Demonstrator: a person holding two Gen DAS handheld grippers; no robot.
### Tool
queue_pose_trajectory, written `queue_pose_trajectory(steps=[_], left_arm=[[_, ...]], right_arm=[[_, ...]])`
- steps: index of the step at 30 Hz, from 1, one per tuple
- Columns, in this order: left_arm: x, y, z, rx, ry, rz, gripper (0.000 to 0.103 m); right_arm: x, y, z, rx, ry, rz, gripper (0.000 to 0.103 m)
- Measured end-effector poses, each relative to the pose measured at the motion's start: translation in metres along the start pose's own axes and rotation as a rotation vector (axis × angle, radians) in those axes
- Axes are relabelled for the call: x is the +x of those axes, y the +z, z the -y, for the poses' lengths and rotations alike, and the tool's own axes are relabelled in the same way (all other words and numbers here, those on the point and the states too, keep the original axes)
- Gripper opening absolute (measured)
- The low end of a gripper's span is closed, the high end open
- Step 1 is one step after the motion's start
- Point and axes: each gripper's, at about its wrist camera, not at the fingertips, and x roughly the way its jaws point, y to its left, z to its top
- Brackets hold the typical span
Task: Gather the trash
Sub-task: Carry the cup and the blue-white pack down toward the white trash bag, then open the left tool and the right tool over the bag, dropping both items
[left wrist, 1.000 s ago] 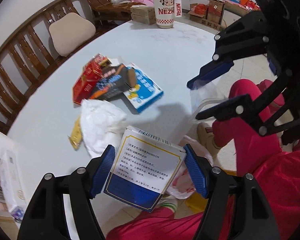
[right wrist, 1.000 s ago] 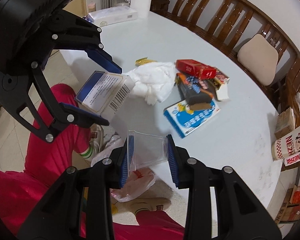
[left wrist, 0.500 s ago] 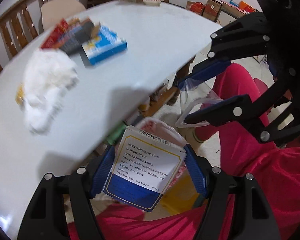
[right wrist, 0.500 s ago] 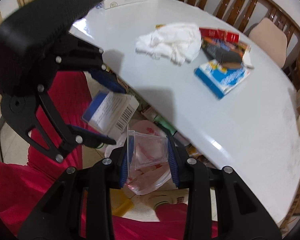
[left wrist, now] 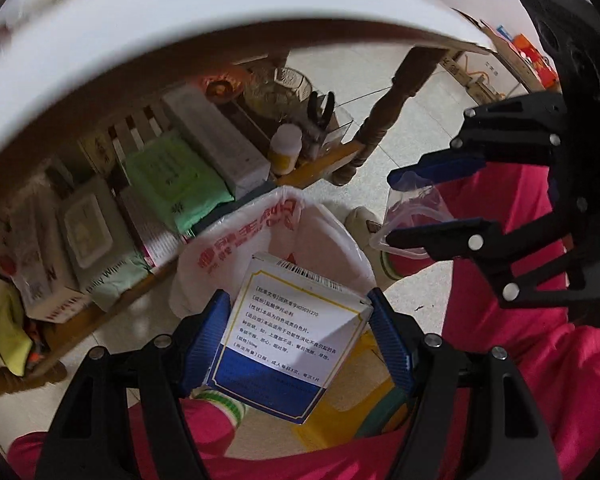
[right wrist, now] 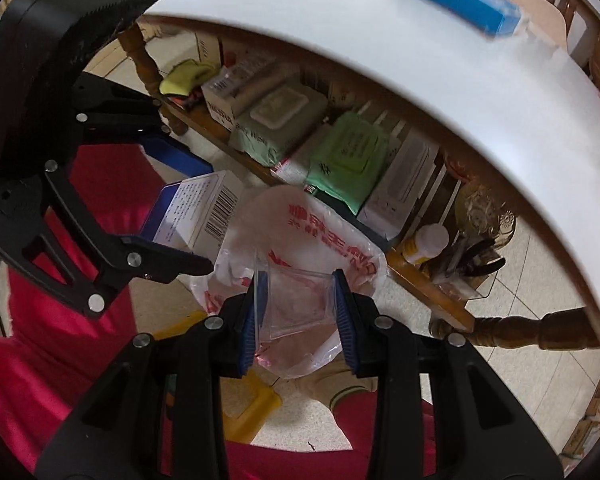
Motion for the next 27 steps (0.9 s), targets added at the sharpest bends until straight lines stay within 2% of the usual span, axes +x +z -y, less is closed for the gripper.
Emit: queue_pose_trajectory(steps=[7,15,27], left_arm=[[0.029,-0.005,-0.005,-0.042,0.032,-0.031,0.069],[0.061,-0.005,-0.003,-0.04,0.039,-0.078,0.069],[0.115,-0.004,-0.027,-0.129,0.006,-0.174,0.068]], right_arm=[[0.038,-0.011,0.008,0.077,0.005,-0.026,0.034],[0.07,-0.021,0.013,0.127,0.001,-0.07,0.034],[0.131,-0.027,0.029,0.221,0.016,-0.157,0.034]])
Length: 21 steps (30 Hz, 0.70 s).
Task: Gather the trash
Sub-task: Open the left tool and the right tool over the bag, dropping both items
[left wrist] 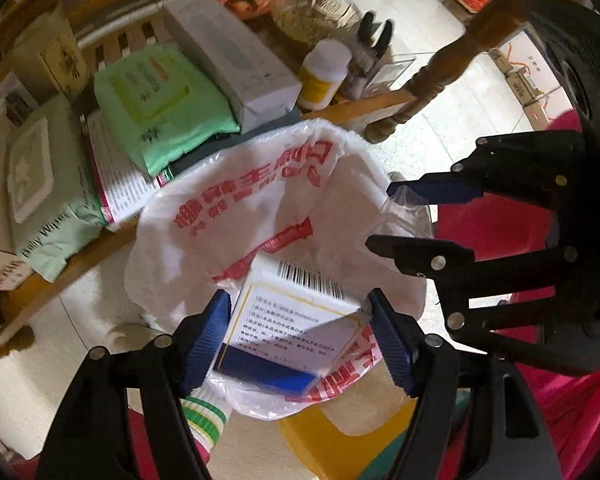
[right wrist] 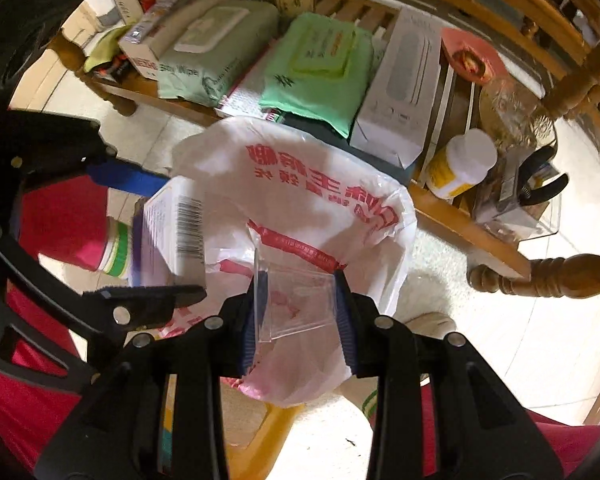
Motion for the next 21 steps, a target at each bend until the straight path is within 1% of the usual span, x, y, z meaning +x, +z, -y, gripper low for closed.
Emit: queue_pose_trajectory(steps=[5,7,12,13,15,18,21], left_arm=[[0.022,0.007,-0.011,-0.06,-0.009,-0.047,0.063],[0.028,0.008,-0.016,-0.081,-0.013,-0.055,0.063],[0.042,0.011,-0.024,-0.117,0.009,-0.092,0.063],[0.043,0.01,-0.025,-0.12,0.013,-0.096,0.063],[0.041,0.009,-0.028,-0.127,0.017,-0.103,0.063],[0.043,0.009,-0.035,-0.16,-0.017,-0.114,0.065],[0.043,0.008,-0.037,-0.169,-0.011,-0.112,0.066]], right_arm=[[0.023,0.01,0.009,0.03,-0.025,-0.03,0.034],[0.034,0.013,0.015,0.053,-0.024,-0.047,0.034],[0.055,0.015,0.02,0.077,-0.008,-0.083,0.034],[0.057,0.016,0.02,0.072,-0.013,-0.082,0.036],[0.059,0.017,0.02,0.073,-0.027,-0.08,0.049],[0.059,0.016,0.026,0.092,-0.017,-0.078,0.053],[0.059,0.017,0.028,0.1,-0.012,-0.078,0.054]])
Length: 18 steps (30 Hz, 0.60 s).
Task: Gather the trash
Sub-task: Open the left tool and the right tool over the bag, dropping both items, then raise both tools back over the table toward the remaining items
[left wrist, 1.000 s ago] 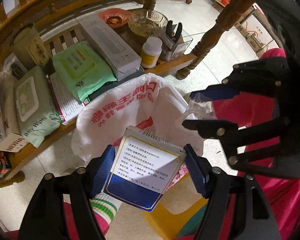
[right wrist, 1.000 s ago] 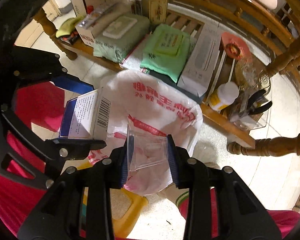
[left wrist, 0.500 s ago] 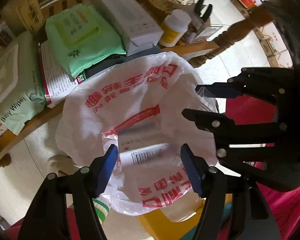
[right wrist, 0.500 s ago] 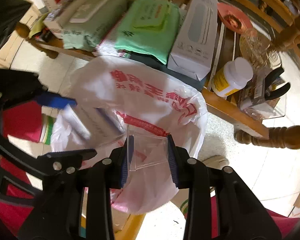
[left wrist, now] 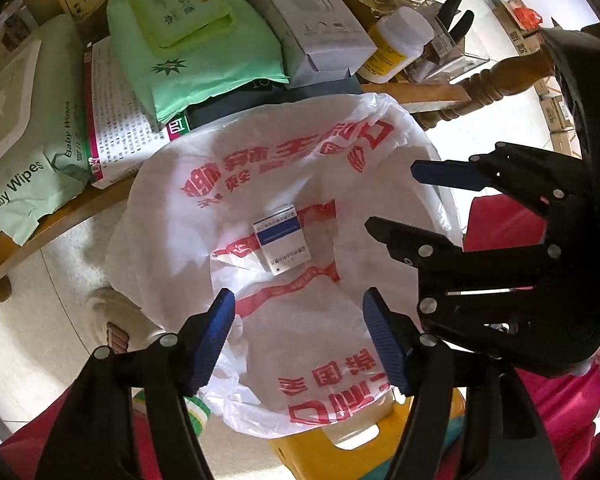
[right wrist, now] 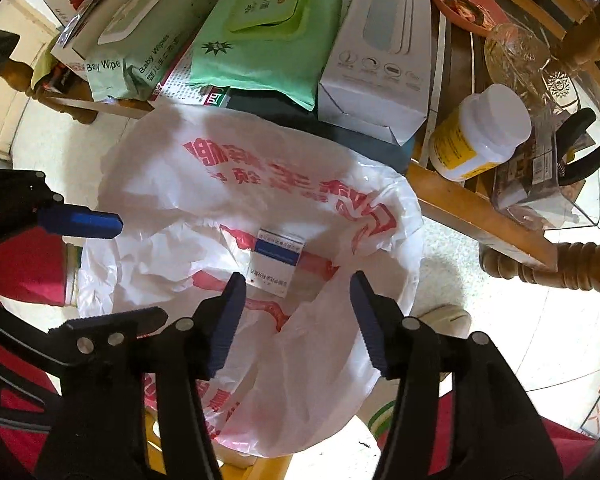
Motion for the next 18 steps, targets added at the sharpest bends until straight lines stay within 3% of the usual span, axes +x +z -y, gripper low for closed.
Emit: queue_pose_trajectory(steps=[13,18], left_arm=[[-0.005,-0.007,0.006,-0.001,0.039,0.007,0.072],[-0.024,-0.021,0.019,0.035,0.082,0.042,0.072]], right_arm=[[-0.007,-0.005,-0.009,-0.02,-0.013,0.012,0.055],[-0.028,-0.017,-0.015,-0.038,-0.019,0.038,0.065]])
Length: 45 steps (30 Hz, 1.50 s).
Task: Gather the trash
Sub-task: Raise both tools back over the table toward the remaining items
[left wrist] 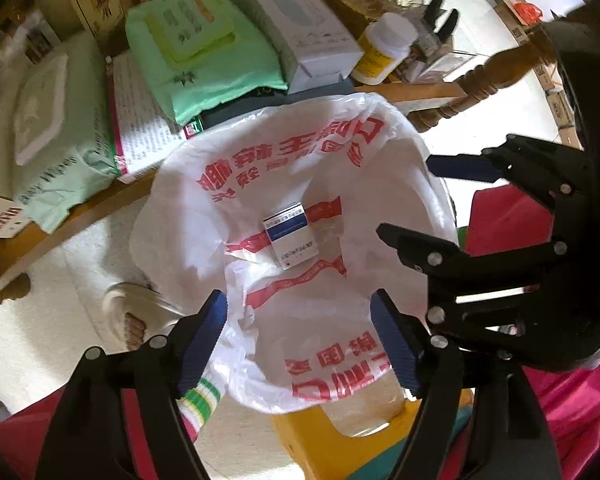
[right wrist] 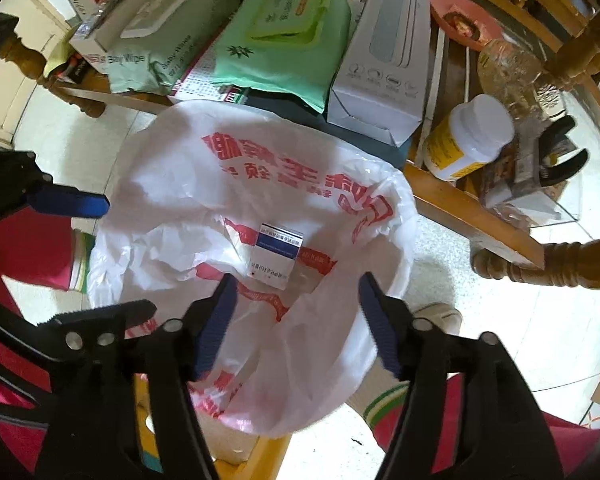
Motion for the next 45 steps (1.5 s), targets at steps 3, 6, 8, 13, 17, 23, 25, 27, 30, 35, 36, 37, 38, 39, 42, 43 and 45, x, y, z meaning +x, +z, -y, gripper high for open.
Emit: queue_pose_trajectory(steps=[3,6,8,13,17,23,25,27,30,35,36,37,38,39,42,43,45], left_arm=[[-0.024,-0.014,0.01,0.015,0.004,0.043,0.073],[-0.063,-0.035,0.013,-0.002,-0.04,0.09,0.073],[-0.099,-0.05,0.016,-0.001,-0.035,0.137,0.083],[-0.19,-0.06,0.014,-0.03,0.025,0.231,0.095],[-0.255,-0.051,0.006,-0.083,0.067,0.276,0.095],[-0.33,-0.023,0.005,-0.053,0.163,0.328,0.095],[-0.342,-0.011,0.004,-0.058,0.161,0.32,0.095],[-0.347,-0.003,0.002,-0.053,0.12,0.298,0.095],[-0.348,0.012,0.001,-0.037,0.072,0.252,0.095],[-0.356,0.028,0.006,0.009,0.112,0.204,0.095],[-0.357,0.031,0.007,0.013,0.116,0.197,0.095],[-0.359,0.034,0.007,0.016,0.125,0.191,0.095],[-0.359,0.038,0.009,0.026,0.137,0.189,0.095],[-0.36,0.04,0.009,0.034,0.145,0.185,0.095],[-0.355,0.05,0.011,0.05,0.164,0.159,0.095],[-0.353,0.054,0.011,0.055,0.166,0.152,0.095],[-0.35,0.059,0.012,0.07,0.169,0.141,0.095]], right_arm=[[-0.022,-0.008,-0.003,0.004,0.038,0.025,0.066],[-0.067,-0.023,-0.009,-0.002,0.096,0.089,0.066],[-0.092,-0.029,-0.011,-0.01,0.121,0.118,0.069],[-0.18,-0.028,-0.007,-0.017,0.184,0.237,0.094],[-0.248,-0.011,0.01,-0.051,0.145,0.327,0.094],[-0.342,0.026,0.04,-0.085,0.09,0.464,0.095],[-0.368,0.038,0.048,-0.1,0.098,0.497,0.096],[-0.384,0.049,0.051,-0.128,0.115,0.507,0.097],[-0.407,0.076,0.054,-0.194,0.097,0.498,0.096],[-0.434,0.118,0.057,-0.257,0.09,0.484,0.097],[-0.435,0.127,0.058,-0.268,0.089,0.482,0.096],[-0.439,0.137,0.057,-0.285,0.076,0.485,0.096],[-0.441,0.144,0.055,-0.3,0.066,0.486,0.096],[-0.443,0.152,0.054,-0.317,0.064,0.484,0.096],[-0.442,0.169,0.05,-0.355,0.069,0.472,0.096],[-0.439,0.177,0.048,-0.372,0.067,0.461,0.096],[-0.431,0.191,0.044,-0.398,0.057,0.442,0.096]])
